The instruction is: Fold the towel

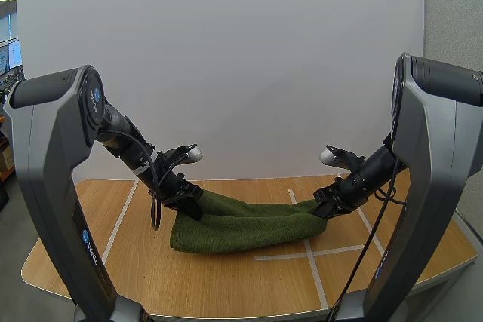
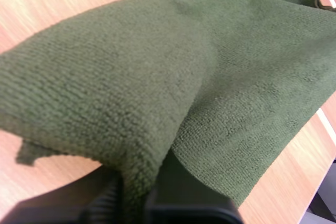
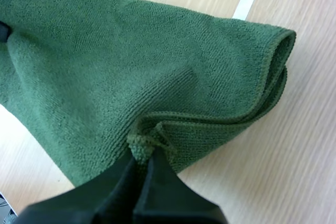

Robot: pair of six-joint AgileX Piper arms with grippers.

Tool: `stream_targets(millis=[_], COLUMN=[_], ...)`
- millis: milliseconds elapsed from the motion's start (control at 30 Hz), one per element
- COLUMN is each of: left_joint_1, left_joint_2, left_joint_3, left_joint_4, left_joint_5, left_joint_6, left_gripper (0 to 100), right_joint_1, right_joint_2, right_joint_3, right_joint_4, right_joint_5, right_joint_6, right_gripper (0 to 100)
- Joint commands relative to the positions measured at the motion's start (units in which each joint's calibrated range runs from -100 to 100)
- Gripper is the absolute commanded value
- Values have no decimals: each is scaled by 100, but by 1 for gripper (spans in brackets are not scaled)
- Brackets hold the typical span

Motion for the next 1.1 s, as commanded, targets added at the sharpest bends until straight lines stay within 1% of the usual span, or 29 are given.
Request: stream_targets(millis=[0,33,67,100,133,167,233,267,333,367,533,600,767,867,900,967,1000,1033,1067], left_joint_1=[16,16,16,16,16,16,16,16,16,16,16,16,16,16,16,16,16,16,16], left_joint_2=[-63,-63,-63,-63,-74,-89,-181,-248,-418,-501,-1058,-1345,-1927,-2035,-2037,-2037,-2023,-2023,-2023], left_joint_3=[-53,-53,-53,-53,-53,-53,-53,-58,-120,-159,-514,-628,-644,-547,-474,-179,-14,122,303], left_joint_4=[1,1,1,-35,-47,-78,-87,-87,-87,-87,-87,-87,54,95,95,95,95,95,95], left_joint_5=[537,590,590,590,590,590,590,590,590,590,590,590,590,590,590,590,590,590,590], left_joint_6=[14,14,14,14,1,-36,-40,-40,-40,-50,-206,-255,-420,-521,-521,-521,-521,-521,-501], left_gripper=[49,62,76,100,100,100,100,100,100,100,100,100,100,99,93,71,55,44,29], right_joint_1=[1,1,1,1,1,1,1,1,1,1,1,1,1,1,1,1,1,1,1], right_joint_2=[-84,-84,-84,-84,-84,-84,-84,-84,-96,-95,-393,-679,-1125,-1201,-1201,-1201,-1175,-1160,-1150], right_joint_3=[27,27,27,27,27,27,27,14,-68,-124,-542,-712,-745,-745,-745,-745,-745,-745,-745], right_joint_4=[-42,-42,-42,-42,-42,-42,-42,-42,-55,-73,-147,-133,-105,-87,-87,-61,5,16,100], right_joint_5=[84,84,84,84,84,84,84,84,84,84,84,84,84,84,84,84,84,84,84], right_joint_6=[11,11,11,11,11,11,35,91,91,132,357,397,397,397,397,386,386,386,386], right_gripper=[25,36,44,50,53,62,72,78,95,100,100,100,100,100,85,56,24,11,0])
